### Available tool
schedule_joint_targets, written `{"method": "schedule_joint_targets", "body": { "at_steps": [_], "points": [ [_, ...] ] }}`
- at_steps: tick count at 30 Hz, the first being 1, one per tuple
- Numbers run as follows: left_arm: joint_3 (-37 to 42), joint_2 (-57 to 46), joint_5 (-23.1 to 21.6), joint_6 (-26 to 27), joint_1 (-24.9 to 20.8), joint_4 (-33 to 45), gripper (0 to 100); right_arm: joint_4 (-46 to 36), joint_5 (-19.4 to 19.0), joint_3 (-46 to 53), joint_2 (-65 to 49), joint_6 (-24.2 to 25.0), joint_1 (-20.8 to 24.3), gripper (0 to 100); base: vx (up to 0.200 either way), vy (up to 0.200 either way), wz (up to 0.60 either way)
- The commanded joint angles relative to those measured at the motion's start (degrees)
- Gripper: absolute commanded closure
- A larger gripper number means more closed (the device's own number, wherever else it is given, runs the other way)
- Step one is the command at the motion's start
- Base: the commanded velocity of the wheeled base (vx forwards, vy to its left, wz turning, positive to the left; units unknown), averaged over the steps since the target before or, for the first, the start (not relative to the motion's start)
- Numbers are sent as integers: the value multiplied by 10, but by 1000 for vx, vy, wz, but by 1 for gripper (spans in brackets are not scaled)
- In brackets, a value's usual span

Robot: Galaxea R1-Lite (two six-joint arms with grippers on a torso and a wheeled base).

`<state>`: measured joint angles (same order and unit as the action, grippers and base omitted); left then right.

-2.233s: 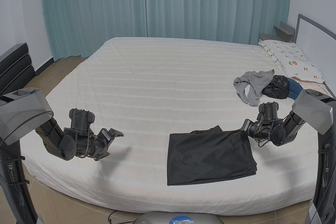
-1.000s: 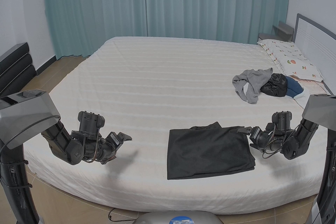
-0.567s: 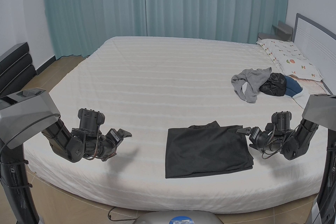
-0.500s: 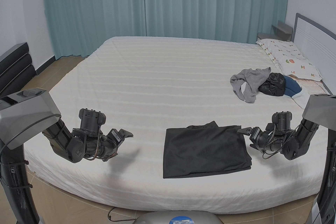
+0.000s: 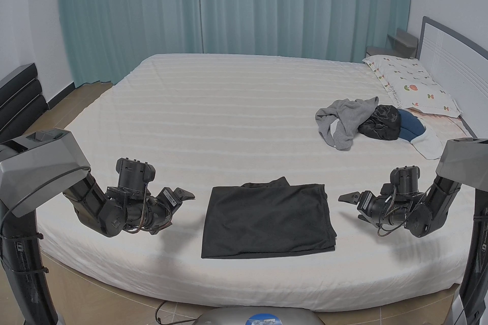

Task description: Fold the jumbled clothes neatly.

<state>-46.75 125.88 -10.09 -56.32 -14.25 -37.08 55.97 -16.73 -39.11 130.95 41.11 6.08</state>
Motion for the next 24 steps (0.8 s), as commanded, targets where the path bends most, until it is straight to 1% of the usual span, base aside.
{"method": "schedule_joint_targets", "body": {
  "at_steps": [1, 3, 6, 7, 11, 17, 20, 24],
  "points": [
    [0, 9, 3, 1, -7, -9, 0, 1, 0, 2, 0, 2, 17, 0, 0, 0, 0],
    [1, 16, 16, 2, -12, -19, 0, 1, 0, 2, 0, 3, 24, 0, 0, 0, 0],
    [0, 21, 54, 2, -22, -26, 0, 1, 0, 2, 1, 3, 28, 0, 0, 0, 0],
    [0, 21, 59, 1, -25, -26, 0, 1, 0, 2, 2, 3, 28, 0, 0, 0, 0],
    [1, 18, 60, -2, -27, -26, 0, 1, 0, 2, 3, 4, 30, 0, 0, 0, 0],
    [0, 19, 58, -2, -27, -26, 0, 1, -1, -4, 4, 4, 37, 0, 200, 0, 0],
    [-1, 24, 61, 2, -35, -26, 0, 1, -1, -8, 6, 4, 46, 0, 0, 0, 0],
    [-32, 50, 71, 10, -42, -26, 0, 1, 1, -20, 10, 2, 54, 0, 0, 0, 0]
  ]
}}
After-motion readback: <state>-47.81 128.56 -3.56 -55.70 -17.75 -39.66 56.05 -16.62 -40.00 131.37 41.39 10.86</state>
